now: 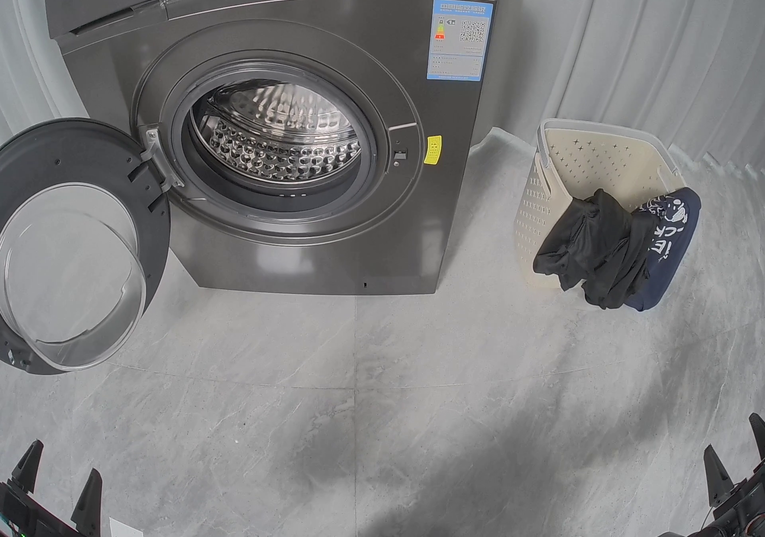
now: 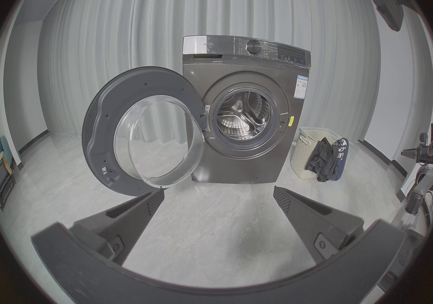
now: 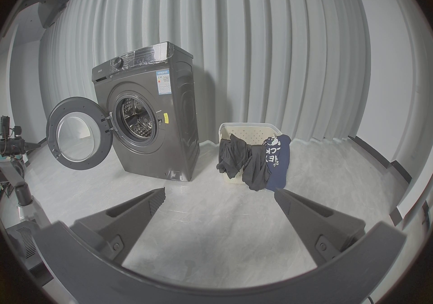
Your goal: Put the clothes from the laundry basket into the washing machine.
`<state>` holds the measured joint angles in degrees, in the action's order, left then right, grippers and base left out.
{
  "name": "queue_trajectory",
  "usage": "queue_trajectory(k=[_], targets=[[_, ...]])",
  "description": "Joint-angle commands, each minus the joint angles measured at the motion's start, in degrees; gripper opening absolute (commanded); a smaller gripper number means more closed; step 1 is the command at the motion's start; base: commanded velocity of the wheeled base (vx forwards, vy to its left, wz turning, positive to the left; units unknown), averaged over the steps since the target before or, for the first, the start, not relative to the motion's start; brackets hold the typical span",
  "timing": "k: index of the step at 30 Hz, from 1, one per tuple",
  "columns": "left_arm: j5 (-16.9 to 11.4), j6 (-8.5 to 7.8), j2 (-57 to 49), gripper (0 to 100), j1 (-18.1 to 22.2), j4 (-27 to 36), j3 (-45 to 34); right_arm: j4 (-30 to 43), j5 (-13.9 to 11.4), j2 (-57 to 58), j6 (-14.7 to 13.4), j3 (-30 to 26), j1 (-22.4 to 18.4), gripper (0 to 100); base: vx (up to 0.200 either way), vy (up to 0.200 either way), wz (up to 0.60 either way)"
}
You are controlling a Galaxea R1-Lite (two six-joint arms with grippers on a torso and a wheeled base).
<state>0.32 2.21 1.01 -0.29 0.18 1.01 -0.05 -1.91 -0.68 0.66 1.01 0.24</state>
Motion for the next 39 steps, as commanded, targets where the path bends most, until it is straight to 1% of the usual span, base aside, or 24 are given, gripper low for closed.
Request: queue_trajectory(k=[1,6,10,16,19,20,28,39], targets=[[0.03,0.08,-0.57,100,0.03,0.08,-0.84,-0.04,-0.02,0.68,0.04,-1.01,0.02,100,0.0,0.0,0.0],[0.03,-0.1,-0.57,100,0.03,-0.01,-0.84,-0.04,-0.02,0.68,0.04,-1.01,0.02,100,0.0,0.0,0.0],[0.03,-0.19,-0.57,100,0.03,-0.01,-0.84,-0.04,-0.02,0.68,-0.04,-1.01,0.02,100,0.0,-0.2,0.0],[0.03,0.17,-0.57,100,0.03,-0.01,-0.84,-0.04,-0.02,0.68,-0.04,-1.01,0.02,100,0.0,-0.2,0.0],[0.03,-0.1,-0.57,100,-0.06,-0.01,-0.84,-0.04,-0.02,0.68,-0.04,-1.01,0.02,100,0.0,-0.2,0.0],[0.03,0.17,-0.57,100,0.03,0.08,-0.84,-0.04,-0.02,0.68,-0.04,-1.01,0.02,100,0.0,0.0,0.0],[0.03,0.08,-0.57,100,0.03,-0.01,-0.84,-0.04,-0.02,0.68,-0.04,-1.01,0.02,100,0.0,0.0,0.0],[0.03,0.08,-0.57,100,0.03,-0.01,-0.84,-0.04,-0.02,0.68,0.04,-1.01,0.02,100,0.0,-0.2,0.0]])
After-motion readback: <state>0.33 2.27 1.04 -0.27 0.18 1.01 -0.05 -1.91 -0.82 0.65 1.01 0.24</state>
